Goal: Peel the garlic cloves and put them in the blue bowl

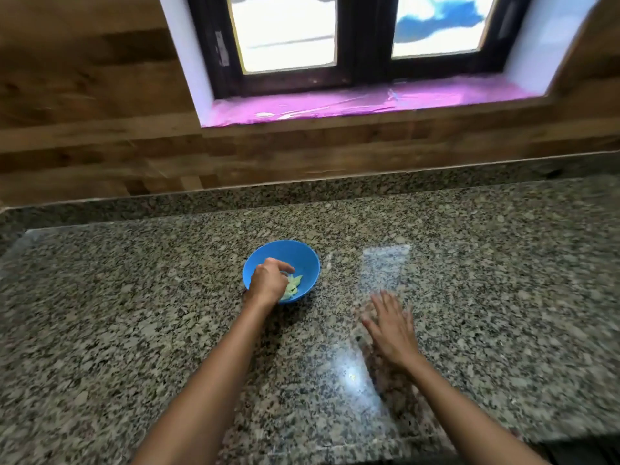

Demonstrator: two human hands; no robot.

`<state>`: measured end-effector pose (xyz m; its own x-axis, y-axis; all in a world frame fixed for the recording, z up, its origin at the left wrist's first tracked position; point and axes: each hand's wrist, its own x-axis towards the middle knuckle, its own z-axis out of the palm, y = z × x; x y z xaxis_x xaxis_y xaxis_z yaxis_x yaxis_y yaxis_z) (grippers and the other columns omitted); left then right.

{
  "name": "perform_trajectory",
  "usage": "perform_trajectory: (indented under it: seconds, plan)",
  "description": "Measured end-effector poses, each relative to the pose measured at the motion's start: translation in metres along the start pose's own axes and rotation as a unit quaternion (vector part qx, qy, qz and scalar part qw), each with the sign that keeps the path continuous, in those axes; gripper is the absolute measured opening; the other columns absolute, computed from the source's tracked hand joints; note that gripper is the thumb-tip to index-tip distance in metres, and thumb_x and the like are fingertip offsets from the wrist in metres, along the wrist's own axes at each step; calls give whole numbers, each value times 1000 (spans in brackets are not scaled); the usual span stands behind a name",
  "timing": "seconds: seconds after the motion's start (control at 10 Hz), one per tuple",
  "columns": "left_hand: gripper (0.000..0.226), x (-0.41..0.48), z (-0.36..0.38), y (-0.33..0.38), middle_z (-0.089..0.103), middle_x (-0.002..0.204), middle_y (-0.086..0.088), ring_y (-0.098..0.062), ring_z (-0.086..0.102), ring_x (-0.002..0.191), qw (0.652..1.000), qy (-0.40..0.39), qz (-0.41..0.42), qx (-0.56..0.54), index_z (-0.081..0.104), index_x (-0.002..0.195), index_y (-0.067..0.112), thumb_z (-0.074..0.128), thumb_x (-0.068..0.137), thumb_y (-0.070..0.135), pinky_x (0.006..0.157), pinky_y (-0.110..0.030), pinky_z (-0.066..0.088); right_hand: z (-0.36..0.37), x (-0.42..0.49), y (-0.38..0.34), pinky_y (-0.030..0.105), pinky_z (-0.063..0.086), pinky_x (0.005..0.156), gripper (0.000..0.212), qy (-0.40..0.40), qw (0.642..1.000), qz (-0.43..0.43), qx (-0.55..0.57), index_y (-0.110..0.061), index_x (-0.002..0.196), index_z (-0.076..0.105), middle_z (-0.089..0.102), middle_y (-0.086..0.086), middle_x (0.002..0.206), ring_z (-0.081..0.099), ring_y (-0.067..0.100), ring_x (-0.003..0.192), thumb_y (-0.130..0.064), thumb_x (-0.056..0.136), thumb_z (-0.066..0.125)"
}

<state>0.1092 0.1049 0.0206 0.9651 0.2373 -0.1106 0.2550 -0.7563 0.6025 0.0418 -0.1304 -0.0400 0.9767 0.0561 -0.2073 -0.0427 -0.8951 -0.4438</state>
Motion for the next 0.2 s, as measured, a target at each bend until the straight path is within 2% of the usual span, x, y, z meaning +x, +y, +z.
perform_trajectory:
  seconds: [0.1,0.2]
  plan:
    - [32,4,-16,33,68,115,-1,-18,66,88,996,23,42,-81,70,110,18,49,89,4,75,-28,51,-54,11,-1,43,-11,114,58,91,996,-16,7,-23,148,1,-16,-1,154,-15,13,141,-43,99,24]
    - [42,8,-53,96,56,133,-8,-19,59,111,974,111,135,-147,54,132,13,56,90,9,97,-28,42,-132,28,-18,37,-13,112,58,184,979,-90,2,-21,149,6,-10,-3,155,-16,6,138,-40,99,29]
